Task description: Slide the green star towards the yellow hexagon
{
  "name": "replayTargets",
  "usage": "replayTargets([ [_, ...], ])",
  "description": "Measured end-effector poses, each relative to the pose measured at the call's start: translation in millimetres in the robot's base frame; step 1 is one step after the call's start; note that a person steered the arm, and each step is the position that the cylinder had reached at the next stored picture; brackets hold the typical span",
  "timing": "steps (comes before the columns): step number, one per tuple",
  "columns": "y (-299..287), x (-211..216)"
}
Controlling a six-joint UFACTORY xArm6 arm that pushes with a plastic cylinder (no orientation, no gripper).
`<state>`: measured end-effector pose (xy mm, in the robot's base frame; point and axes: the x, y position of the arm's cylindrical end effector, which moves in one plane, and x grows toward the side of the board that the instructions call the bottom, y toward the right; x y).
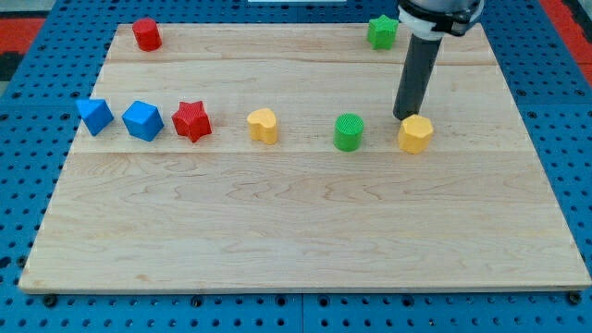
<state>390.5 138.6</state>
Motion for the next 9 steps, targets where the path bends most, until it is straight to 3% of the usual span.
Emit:
replayTargets([
  [1,22,-20],
  [2,72,-82],
  [3,77,-159],
  [4,77,-199],
  [5,59,-199],
  [6,-17,-193],
  [7,-61,-146],
  [8,-61,-143],
  [9,-101,-133],
])
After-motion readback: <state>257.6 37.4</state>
